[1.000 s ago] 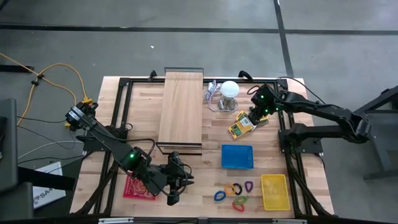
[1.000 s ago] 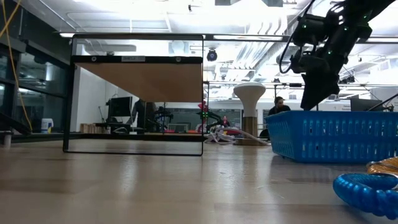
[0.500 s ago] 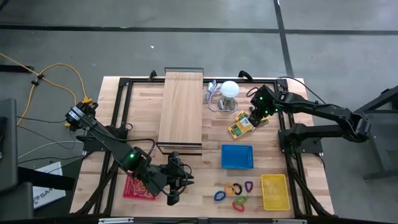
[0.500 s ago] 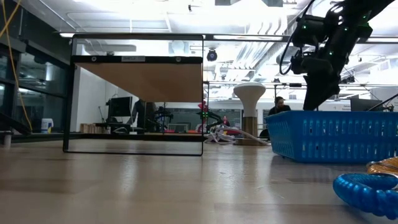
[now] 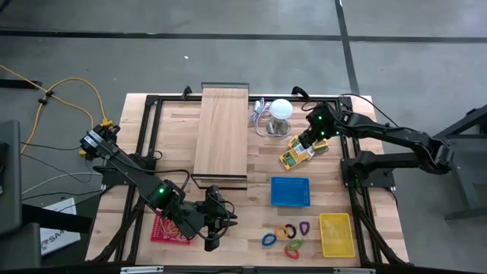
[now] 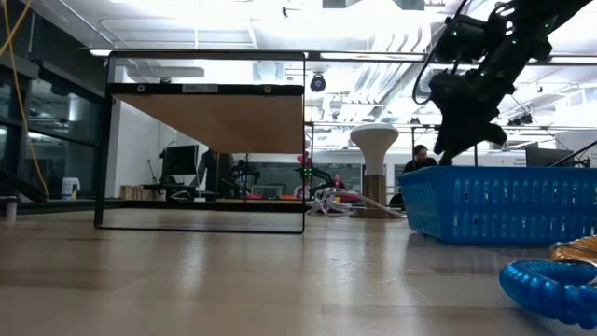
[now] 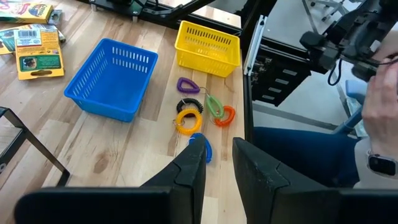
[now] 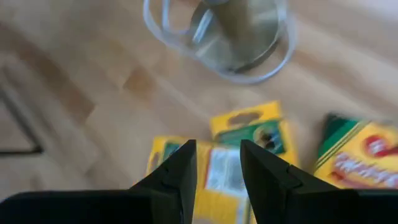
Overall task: Pick & Place Office Desk Supplies
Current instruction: Put the bottom yellow crayon box into the blue bin
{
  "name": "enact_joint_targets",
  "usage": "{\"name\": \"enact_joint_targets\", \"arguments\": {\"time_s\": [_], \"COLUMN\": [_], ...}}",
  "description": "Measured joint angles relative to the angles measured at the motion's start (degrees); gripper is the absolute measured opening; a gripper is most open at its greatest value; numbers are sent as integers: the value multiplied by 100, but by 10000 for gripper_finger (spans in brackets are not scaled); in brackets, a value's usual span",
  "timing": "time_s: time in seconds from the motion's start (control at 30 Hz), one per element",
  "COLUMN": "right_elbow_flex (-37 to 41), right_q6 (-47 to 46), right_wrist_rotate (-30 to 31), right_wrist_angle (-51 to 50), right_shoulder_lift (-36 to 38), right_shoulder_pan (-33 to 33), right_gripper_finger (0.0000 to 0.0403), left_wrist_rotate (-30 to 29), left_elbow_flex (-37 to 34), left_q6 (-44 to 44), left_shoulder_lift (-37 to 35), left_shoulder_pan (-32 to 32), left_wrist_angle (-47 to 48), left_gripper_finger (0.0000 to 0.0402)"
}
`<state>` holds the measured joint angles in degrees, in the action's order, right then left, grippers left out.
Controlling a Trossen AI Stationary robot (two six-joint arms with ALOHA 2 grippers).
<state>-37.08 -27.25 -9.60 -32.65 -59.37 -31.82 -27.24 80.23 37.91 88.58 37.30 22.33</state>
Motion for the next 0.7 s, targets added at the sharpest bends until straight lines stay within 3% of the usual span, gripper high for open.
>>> {"name": "enact_joint_targets", "arguments": {"time_s": [0.1,0.2,0.37,0.7], "right_elbow_flex": [0,0,0,0], "right_q6": [-2,-149,-745,-2526], "right_wrist_rotate": [-513,-660,121,1543], "right_wrist_angle": [-280,-807,-1614,-1805], "right_shoulder_lift": [28,104,327,733], "right_shoulder_pan": [45,141,581,2086], "right_gripper_finger": [111,111,111,111], "left_wrist_rotate": [0,0,0,-2], "left_elbow_flex": [0,0,0,0], "left_q6": [0,0,0,0], "left_shoulder_lift": [0,0,0,0], "left_shoulder_pan": [-2,0,0,-2], "left_wrist_angle": [0,2,-20,-20], "left_gripper_finger": [77,77,77,77]}}
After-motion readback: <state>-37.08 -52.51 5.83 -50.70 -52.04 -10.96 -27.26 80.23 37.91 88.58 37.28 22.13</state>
